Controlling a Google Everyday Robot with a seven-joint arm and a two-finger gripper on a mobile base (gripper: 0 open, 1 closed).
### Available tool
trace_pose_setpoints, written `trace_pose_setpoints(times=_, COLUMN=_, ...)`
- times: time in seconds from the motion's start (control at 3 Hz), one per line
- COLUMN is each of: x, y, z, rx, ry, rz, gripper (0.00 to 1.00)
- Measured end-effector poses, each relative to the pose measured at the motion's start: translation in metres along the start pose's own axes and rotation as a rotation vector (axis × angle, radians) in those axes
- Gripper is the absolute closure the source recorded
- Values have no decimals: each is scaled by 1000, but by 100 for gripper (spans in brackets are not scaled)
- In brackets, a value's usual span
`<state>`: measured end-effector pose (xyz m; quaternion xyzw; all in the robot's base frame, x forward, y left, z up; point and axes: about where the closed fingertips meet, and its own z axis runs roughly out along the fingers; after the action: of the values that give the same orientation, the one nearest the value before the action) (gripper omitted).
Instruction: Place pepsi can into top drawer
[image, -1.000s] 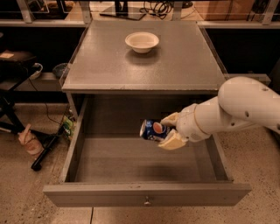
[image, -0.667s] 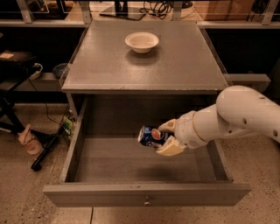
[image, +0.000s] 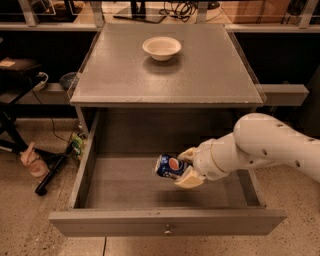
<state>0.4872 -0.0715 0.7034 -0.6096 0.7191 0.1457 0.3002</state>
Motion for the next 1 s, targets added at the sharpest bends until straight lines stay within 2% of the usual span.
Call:
trace_pose_setpoints(times=0.67, x=30, y=5, z=38, rx=-12, ry=105, rz=22, gripper=100)
trace_pose_setpoints(times=1.0, x=37, y=6, z=49, rx=-27, ry=127, rz=23, gripper=100)
